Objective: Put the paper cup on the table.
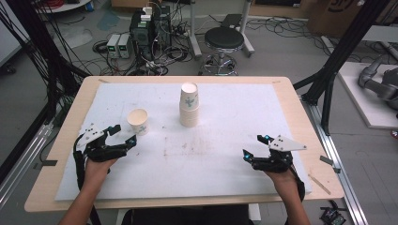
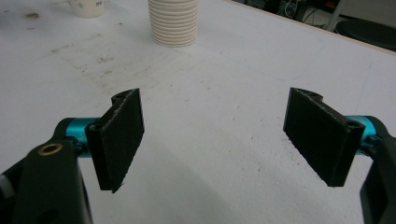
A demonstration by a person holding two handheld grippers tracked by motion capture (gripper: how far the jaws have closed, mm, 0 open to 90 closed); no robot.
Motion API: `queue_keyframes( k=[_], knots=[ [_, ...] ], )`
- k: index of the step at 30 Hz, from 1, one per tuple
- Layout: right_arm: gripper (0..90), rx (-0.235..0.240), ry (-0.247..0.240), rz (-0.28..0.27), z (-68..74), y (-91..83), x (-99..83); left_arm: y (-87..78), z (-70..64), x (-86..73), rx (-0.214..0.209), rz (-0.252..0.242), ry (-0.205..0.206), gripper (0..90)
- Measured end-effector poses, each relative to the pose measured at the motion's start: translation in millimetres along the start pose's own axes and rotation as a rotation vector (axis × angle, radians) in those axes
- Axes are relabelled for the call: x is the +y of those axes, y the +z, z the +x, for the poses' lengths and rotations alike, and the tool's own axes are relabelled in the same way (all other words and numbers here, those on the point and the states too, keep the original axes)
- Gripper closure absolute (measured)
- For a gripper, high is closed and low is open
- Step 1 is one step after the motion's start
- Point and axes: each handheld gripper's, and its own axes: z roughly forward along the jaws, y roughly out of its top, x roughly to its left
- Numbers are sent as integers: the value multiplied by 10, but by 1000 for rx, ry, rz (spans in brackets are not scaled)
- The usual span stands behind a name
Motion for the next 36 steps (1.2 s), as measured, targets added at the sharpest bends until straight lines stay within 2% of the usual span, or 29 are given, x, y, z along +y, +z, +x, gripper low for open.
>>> queue_keyframes(
  k=[1, 2, 5, 6, 7, 10, 13, 17, 22, 27, 36],
  knots=[
    [206, -4, 7, 5, -7, 3, -8, 2, -41, 6, -21, -10, 15, 149],
    [206, -4, 2, 4, -16, 6, -9, 2, -41, 6, -21, -10, 15, 149],
    [206, -7, 9, 3, -22, -5, -11, 17, -138, 38, -87, -44, 47, 150],
    [206, -7, 9, 3, -22, -5, -11, 17, -138, 38, -87, -44, 47, 150],
    [206, -10, 8, 0, -28, -22, -10, 27, -169, 46, -104, -50, 49, 150],
    [206, -20, 1, -10, -36, -51, -5, 61, -251, 43, -156, -45, 67, 150],
    [206, -26, 1, -7, -31, -73, -5, 79, -277, 44, -176, -40, 73, 150],
    [206, -28, -2, -9, -14, -96, 1, 75, -298, 42, -180, -37, 85, 150],
    [206, -28, -10, -19, 31, -115, 33, 69, -267, 22, -157, -31, 80, 152],
    [206, -27, -17, -15, 49, -114, 40, 45, -265, 27, -152, -40, 83, 153],
    [206, -28, -4, -21, 48, -137, 26, 92, -291, 33, -161, -35, 88, 155]
  ],
)
